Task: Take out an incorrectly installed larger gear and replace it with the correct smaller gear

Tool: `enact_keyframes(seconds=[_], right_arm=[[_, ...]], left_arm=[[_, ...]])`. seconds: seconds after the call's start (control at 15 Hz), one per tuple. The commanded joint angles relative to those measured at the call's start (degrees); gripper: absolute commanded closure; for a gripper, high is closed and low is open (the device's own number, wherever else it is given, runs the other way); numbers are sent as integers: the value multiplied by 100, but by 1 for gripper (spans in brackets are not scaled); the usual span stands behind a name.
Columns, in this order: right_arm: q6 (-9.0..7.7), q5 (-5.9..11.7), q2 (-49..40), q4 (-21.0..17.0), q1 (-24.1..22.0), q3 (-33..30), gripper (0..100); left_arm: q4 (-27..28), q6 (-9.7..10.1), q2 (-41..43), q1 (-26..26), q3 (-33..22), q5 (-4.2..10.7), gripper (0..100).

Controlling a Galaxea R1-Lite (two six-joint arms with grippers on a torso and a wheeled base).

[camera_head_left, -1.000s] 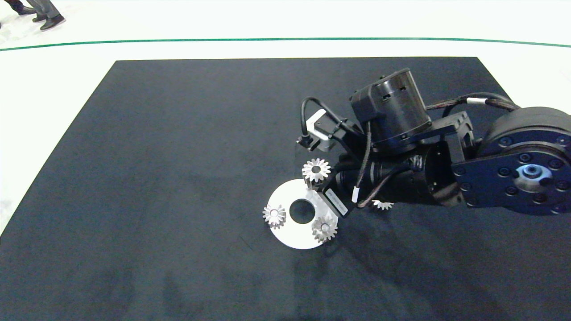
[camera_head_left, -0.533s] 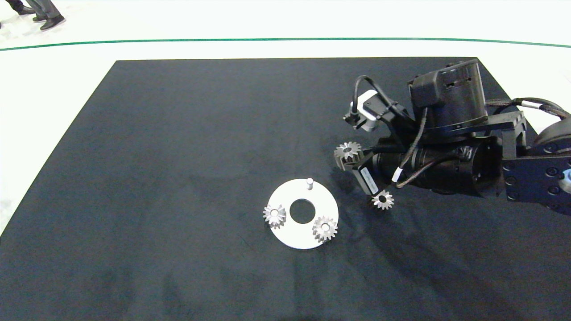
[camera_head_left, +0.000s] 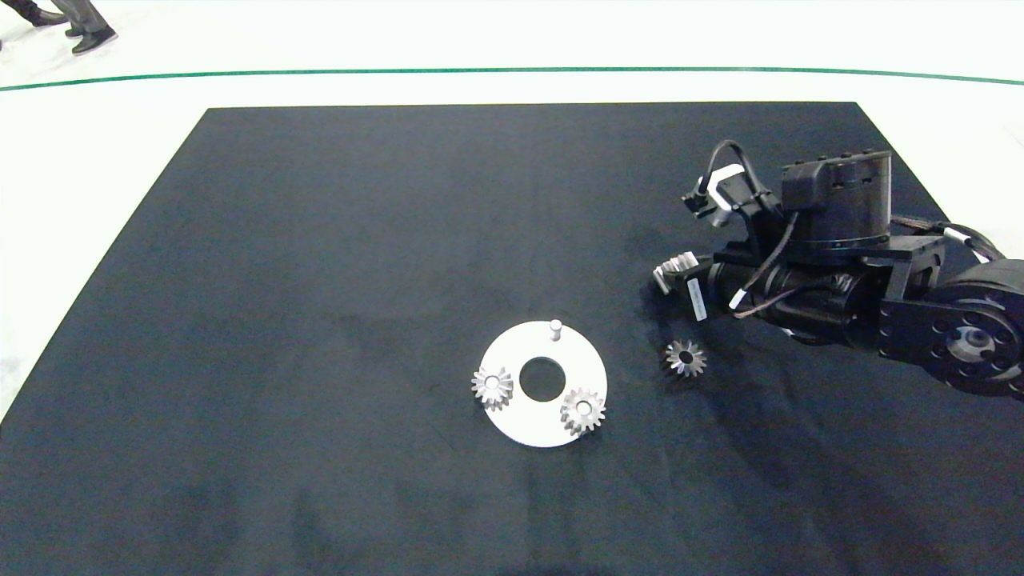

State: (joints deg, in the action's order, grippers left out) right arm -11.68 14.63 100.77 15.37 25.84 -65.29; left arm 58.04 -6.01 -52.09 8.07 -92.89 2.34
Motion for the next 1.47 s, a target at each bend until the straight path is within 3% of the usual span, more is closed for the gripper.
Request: enact_keyframes(seconds=[0.07, 0.4, 0.47, 0.67, 1.2, 1.47], right_arm=[[-1, 14, 48, 10, -62, 122, 100], [-54, 31, -391, 10, -18, 667, 100], [-63, 31, -541, 10, -9, 869, 0], [-45, 22, -989, 27, -9, 1432, 0], [-10, 5, -1340, 18, -9, 1546, 0], [34, 5, -1639, 1, 791, 1941, 0]], left_arm=[[32, -5, 6, 2, -1, 3, 0], [32, -5, 6, 2, -1, 3, 0], [32, -5, 6, 2, -1, 3, 0], [32, -5, 15, 2, -1, 3, 0], [32, -23, 41, 2, -1, 3, 0], [32, -41, 41, -7, 8, 3, 0]])
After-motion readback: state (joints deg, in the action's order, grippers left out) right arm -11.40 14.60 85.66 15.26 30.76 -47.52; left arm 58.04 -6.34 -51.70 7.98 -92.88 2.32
